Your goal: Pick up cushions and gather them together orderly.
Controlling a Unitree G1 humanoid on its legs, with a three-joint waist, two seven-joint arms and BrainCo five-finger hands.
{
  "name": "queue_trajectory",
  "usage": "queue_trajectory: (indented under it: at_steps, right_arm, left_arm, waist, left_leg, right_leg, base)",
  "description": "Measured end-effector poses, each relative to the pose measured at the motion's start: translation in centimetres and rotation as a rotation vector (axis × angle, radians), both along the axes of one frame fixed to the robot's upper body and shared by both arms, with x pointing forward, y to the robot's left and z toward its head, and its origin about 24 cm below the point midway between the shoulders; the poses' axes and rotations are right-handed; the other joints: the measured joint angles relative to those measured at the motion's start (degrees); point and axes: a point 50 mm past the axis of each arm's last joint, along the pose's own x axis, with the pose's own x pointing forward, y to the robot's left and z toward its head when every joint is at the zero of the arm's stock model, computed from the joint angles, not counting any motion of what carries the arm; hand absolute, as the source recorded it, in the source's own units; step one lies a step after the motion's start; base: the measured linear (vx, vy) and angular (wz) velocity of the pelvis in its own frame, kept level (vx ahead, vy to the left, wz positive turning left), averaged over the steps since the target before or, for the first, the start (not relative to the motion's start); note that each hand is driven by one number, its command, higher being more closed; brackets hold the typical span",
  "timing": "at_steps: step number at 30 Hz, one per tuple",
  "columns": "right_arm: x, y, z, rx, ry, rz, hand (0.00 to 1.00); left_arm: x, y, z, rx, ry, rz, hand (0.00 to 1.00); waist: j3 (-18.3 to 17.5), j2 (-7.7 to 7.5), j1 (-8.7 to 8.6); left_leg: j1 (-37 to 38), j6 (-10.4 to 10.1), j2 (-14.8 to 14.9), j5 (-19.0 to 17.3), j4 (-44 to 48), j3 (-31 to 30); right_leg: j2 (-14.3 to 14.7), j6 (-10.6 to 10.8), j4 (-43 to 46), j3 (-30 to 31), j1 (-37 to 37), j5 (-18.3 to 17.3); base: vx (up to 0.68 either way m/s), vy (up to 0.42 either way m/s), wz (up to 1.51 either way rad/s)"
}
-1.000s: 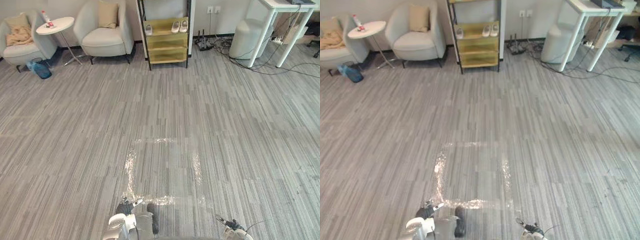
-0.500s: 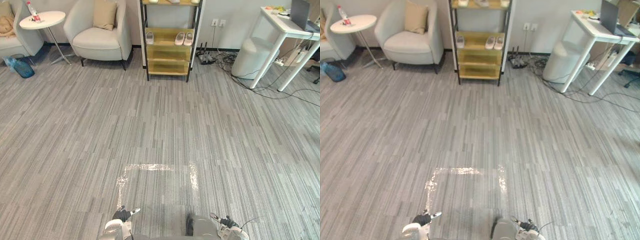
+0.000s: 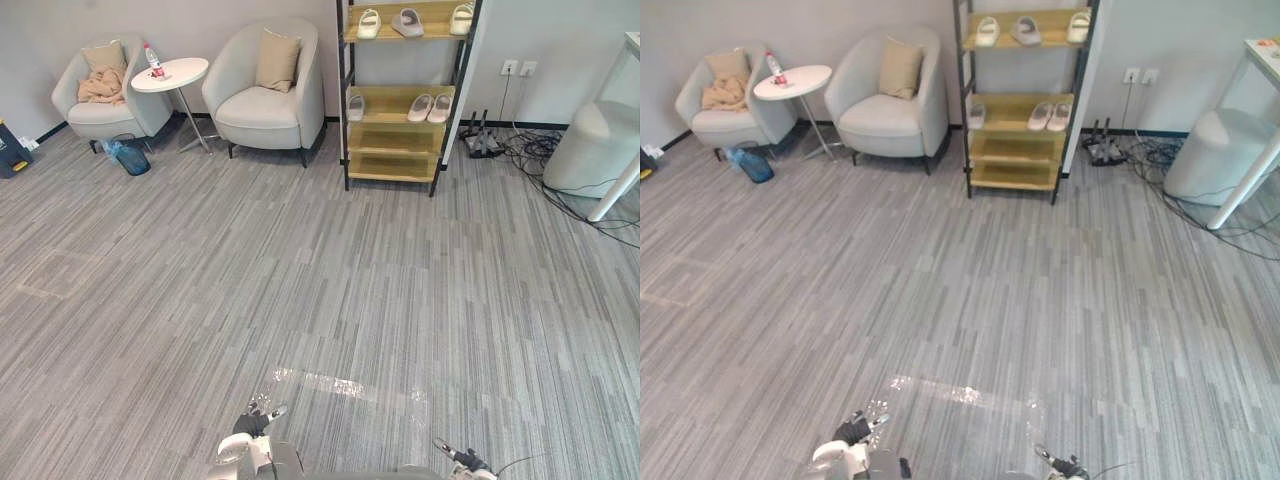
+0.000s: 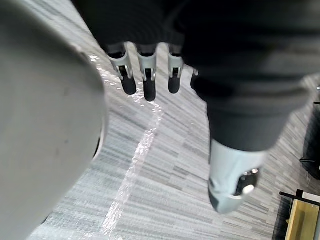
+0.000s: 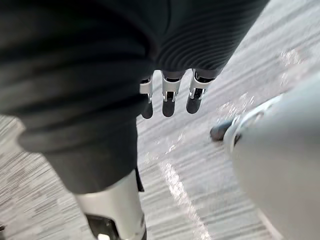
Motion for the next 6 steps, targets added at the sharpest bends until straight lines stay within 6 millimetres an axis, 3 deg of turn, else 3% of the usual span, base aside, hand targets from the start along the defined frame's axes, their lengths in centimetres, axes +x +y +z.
queue_trajectory:
  at_steps: [3,6]
  right_arm:
    - [-0.3,1.7,-0.4,0.047,0.010,-0.002,0.00]
    - [-0.6,2.2,-0.5,0.062,0.016,-0.003,0.00]
  left_arm:
    - [0.1,1.5,0.1,0.039,0.001,-0.006,0.00]
    - [-0.6,2.2,-0.1,0.056,0.029,-0.008,0.00]
  waist:
    - [-1.0,-3.91,0.37]
    - [-2.0,-5.10,0.44]
  left_leg:
    - [2.1,0.4,-3.0,0.2,-3.8,1.0]
    - [6.4,1.0,-5.0,1.2,-8.8,2.0]
  right_leg:
    - [-2.5,0.2,-0.5,1.5,0.1,-0.1]
    - [-3.7,0.2,-2.4,2.7,2.4,-0.1]
  base:
    - [0.15,0.131,-0.01]
    - [0.09,0.051,-0.14]
